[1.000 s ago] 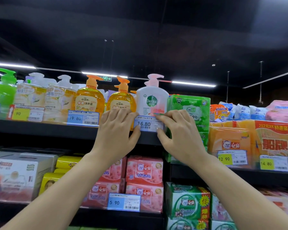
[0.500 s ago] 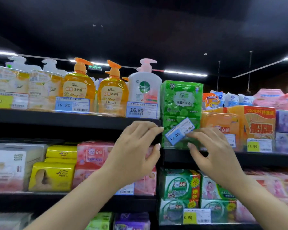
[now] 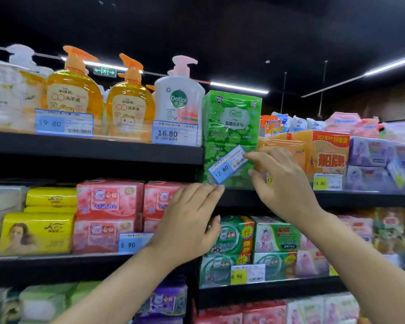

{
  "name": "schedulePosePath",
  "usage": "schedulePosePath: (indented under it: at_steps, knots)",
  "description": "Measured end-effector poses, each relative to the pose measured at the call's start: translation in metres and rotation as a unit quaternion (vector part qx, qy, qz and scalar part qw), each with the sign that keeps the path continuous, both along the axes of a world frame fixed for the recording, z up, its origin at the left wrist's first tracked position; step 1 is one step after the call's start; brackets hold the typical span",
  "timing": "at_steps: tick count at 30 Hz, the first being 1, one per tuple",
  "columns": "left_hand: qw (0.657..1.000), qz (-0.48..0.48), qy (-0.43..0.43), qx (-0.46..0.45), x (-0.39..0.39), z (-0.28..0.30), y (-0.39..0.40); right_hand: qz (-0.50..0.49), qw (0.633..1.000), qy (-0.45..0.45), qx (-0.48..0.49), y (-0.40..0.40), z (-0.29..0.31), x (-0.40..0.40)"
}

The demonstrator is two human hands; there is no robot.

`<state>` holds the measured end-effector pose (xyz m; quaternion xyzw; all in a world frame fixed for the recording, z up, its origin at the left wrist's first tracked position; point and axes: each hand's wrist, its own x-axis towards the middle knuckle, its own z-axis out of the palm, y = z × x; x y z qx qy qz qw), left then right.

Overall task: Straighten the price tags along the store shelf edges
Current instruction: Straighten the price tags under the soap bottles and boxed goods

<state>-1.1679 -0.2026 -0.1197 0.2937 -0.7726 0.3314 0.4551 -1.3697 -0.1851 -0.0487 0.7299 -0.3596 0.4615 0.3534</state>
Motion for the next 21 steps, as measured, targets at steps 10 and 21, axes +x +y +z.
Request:
schedulePosePath:
  at_steps: [10, 21]
  knots:
    - [0.995, -0.037, 0.091, 0.029, -0.014, -0.005, 0.004, -0.104, 0.985, 0.124, 0.058, 0.001, 0.038, 0.013]
    - [0.994, -0.023, 0.08, 0.073, -0.013, -0.005, 0.009, -0.054, 0.991, 0.043, 0.117, 0.0, 0.032, 0.005]
